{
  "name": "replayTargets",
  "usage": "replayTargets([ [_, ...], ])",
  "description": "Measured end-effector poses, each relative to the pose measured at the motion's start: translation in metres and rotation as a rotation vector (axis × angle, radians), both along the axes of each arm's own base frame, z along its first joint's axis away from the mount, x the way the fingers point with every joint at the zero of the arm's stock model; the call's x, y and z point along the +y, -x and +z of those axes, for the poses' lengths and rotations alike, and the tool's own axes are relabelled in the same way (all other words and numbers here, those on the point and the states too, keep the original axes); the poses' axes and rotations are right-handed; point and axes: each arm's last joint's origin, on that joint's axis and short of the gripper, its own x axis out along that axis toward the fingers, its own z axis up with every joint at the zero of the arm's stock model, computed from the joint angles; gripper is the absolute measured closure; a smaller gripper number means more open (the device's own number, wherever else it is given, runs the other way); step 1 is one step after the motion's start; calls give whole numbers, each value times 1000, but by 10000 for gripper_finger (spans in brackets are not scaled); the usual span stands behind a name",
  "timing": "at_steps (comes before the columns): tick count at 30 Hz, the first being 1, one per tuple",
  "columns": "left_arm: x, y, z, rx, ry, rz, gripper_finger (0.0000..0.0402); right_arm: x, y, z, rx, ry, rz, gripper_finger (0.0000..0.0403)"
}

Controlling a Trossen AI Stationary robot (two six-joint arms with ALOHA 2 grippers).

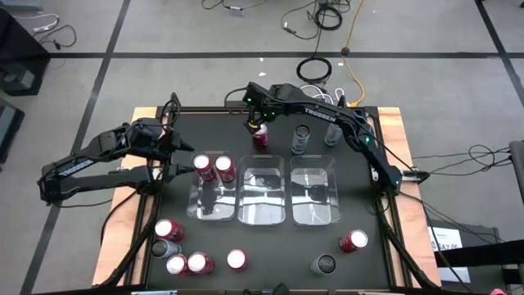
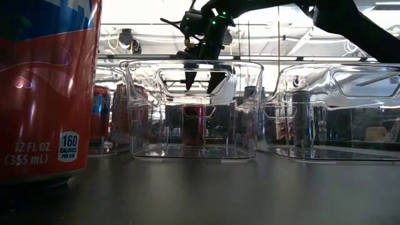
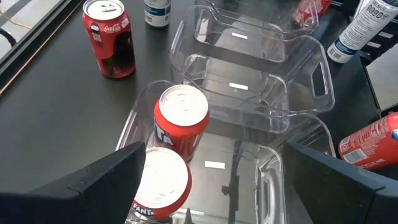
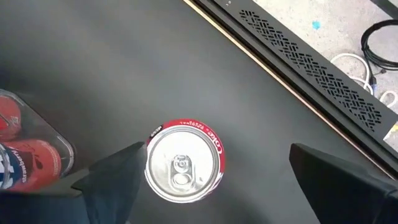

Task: Sort soda cans
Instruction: Put the top red white soda can into the left transparent bin

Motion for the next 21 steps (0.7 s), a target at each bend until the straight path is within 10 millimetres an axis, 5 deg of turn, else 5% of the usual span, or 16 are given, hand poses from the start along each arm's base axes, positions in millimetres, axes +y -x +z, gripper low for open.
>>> replayTargets([
  [10,0,0,0,0,15,11,17,9,-8,2,-37,19,19,10],
  [21,0,0,0,-1,14,9,17,8,-16,-26,-58,-19,-59,10],
])
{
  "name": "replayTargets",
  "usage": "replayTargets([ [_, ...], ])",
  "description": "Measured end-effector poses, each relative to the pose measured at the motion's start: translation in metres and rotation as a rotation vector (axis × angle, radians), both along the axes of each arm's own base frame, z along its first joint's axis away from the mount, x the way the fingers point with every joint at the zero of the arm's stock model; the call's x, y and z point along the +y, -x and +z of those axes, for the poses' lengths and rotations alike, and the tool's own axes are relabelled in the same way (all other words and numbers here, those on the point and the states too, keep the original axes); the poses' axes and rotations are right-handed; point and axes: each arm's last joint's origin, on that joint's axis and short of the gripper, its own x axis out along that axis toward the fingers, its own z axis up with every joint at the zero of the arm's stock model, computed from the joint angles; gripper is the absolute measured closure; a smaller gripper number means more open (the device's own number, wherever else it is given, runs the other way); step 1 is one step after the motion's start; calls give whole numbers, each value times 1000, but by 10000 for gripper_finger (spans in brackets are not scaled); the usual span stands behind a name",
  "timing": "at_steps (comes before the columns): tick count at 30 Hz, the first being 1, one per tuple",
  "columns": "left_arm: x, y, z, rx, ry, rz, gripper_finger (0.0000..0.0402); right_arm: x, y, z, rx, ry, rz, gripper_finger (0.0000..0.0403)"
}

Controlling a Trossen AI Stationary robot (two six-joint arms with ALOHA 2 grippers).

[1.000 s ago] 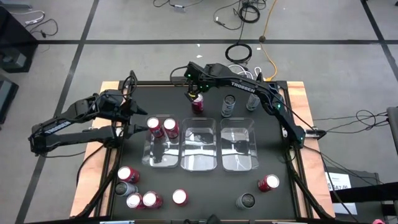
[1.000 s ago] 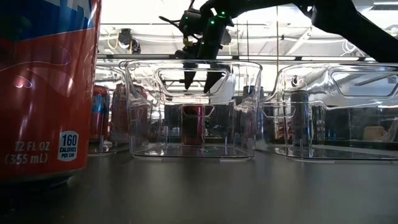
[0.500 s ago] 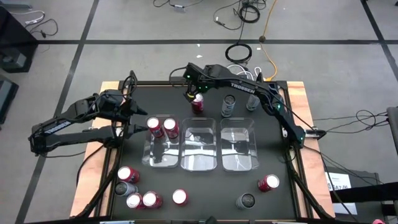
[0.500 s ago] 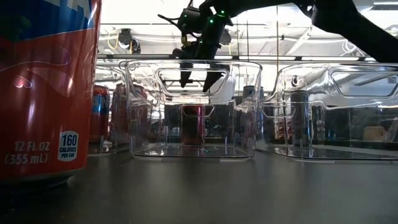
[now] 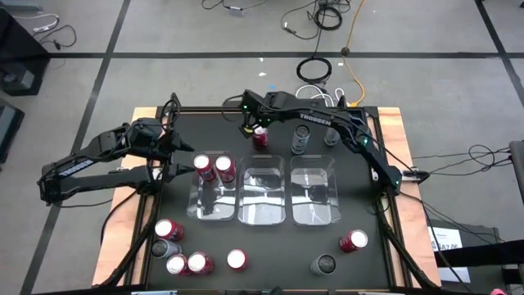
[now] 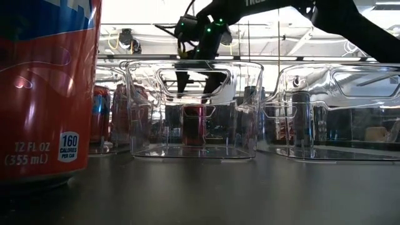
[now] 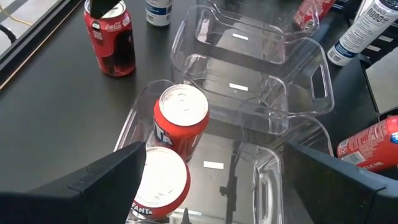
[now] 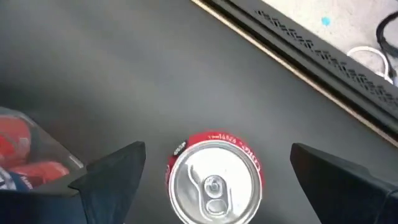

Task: Sort soda cans
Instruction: Put the top red white soda can into the left transparent bin

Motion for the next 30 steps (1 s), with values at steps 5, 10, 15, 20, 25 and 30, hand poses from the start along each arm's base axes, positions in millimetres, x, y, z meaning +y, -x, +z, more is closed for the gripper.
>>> replayTargets([
  [5,0,0,0,0,0,-2,17,-1,2,-13,27,-25,-32,11],
  [10,0,0,0,0,0,-3,17,-2,3,-29,48,-43,-37,11],
  [15,0,0,0,0,0,-3,17,-3,3,-44,48,-66,-39,13],
  [20,0,0,0,0,0,-3,17,-3,3,-49,47,-75,-51,42],
  [25,0,0,0,0,1,-4,17,-2,4,-50,47,-81,-71,98],
  [30,0,0,0,0,-6,-9,17,-2,5,-50,50,-96,-101,115],
])
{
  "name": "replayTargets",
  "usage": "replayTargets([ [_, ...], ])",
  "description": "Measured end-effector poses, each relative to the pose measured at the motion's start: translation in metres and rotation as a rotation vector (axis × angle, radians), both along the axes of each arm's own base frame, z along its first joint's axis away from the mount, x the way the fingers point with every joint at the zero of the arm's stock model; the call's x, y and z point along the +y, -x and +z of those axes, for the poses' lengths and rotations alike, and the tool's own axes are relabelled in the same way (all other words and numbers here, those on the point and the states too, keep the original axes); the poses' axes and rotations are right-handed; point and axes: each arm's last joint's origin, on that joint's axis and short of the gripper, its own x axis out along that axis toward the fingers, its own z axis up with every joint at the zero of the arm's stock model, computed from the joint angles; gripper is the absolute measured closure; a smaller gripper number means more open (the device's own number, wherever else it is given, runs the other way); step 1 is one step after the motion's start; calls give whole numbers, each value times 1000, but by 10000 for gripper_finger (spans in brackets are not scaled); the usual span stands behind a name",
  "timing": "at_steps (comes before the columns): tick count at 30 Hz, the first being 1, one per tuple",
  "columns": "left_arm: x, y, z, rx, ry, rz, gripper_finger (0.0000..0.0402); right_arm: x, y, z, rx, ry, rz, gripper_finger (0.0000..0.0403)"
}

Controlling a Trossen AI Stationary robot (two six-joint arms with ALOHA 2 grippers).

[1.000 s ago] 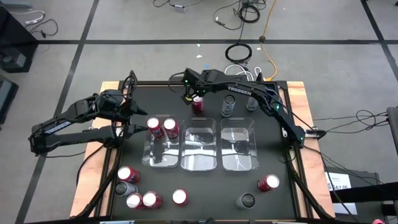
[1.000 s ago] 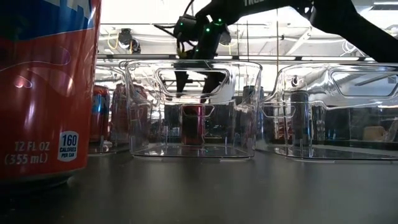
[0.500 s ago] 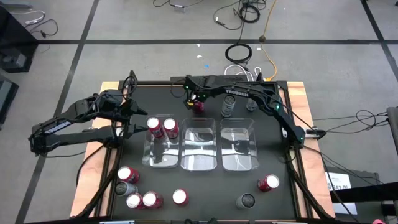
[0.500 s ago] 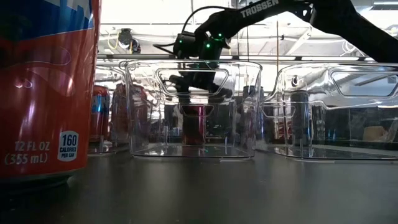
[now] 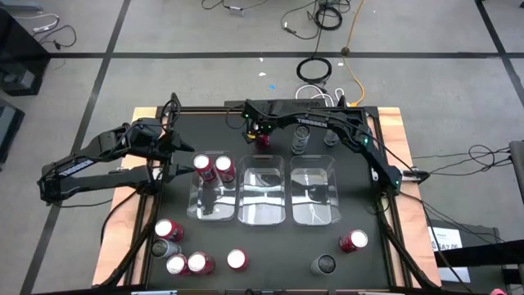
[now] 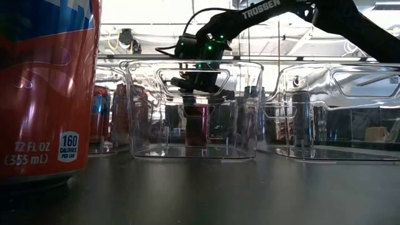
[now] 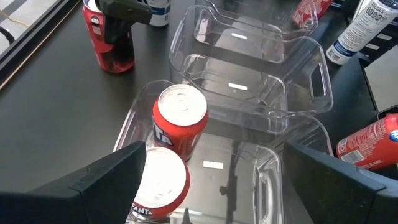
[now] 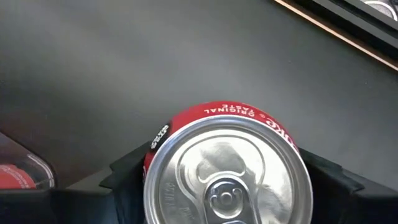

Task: Sort soda cans
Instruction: Put the top red white soda can into the left transparent bin

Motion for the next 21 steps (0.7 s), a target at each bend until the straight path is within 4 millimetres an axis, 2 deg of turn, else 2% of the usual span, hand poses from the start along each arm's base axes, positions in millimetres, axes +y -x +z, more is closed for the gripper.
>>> replayTargets([
  [4,0,0,0,0,-7,-5,17,1,1,3,-6,-21,2,115],
  [7,0,0,0,0,-7,-5,17,6,5,12,-11,-31,11,111],
  [15,0,0,0,0,-7,-5,17,19,21,69,-124,31,26,111],
  [21,0,0,0,1,-11,0,17,48,36,110,-180,40,74,110],
])
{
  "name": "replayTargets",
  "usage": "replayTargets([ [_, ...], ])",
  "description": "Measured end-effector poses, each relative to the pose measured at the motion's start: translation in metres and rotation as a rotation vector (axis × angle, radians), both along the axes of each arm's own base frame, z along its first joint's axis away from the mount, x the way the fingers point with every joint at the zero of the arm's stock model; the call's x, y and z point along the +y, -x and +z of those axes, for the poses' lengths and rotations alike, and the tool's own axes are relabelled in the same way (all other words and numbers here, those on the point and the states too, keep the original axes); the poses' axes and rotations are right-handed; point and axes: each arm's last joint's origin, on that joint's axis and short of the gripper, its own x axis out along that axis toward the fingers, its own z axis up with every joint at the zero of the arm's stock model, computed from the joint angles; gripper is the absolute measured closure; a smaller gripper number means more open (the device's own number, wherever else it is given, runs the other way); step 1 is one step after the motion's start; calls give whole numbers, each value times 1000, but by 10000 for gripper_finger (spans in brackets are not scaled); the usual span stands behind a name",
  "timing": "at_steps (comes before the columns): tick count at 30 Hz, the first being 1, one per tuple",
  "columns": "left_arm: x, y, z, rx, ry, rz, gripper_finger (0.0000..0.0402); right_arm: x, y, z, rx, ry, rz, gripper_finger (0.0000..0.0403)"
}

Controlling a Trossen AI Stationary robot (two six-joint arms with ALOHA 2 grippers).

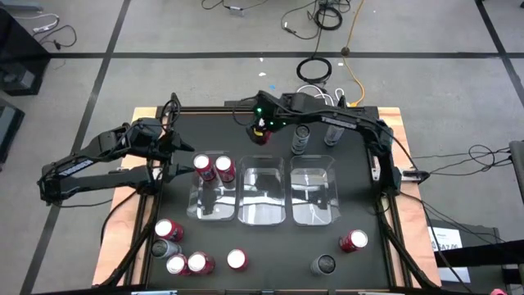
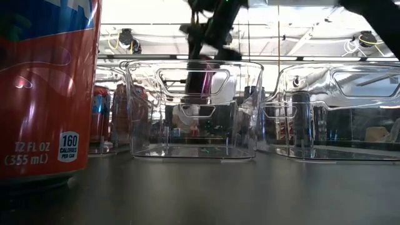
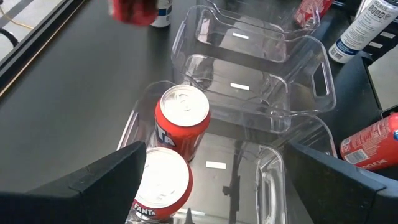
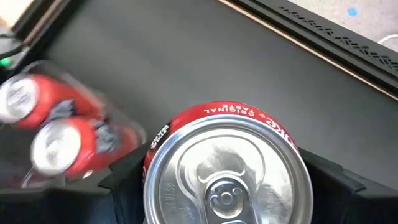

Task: Sort soda cans
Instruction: Put the top red white soda can into the left transparent bin

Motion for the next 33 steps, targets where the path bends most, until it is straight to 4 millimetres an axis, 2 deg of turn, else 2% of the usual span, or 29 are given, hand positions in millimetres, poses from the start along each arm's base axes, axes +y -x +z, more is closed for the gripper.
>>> replayTargets([
  [8,0,0,0,1,-1,3,17,54,10,37,-73,73,64,109],
  [12,0,0,0,1,-2,3,17,80,7,38,-75,69,123,108],
  [16,0,0,0,1,-3,5,17,98,-2,26,-54,47,159,108],
  [20,0,0,0,1,-4,5,17,107,-13,11,-27,45,179,108],
  [33,0,0,0,2,-3,6,17,110,-48,-52,73,-15,162,108],
])
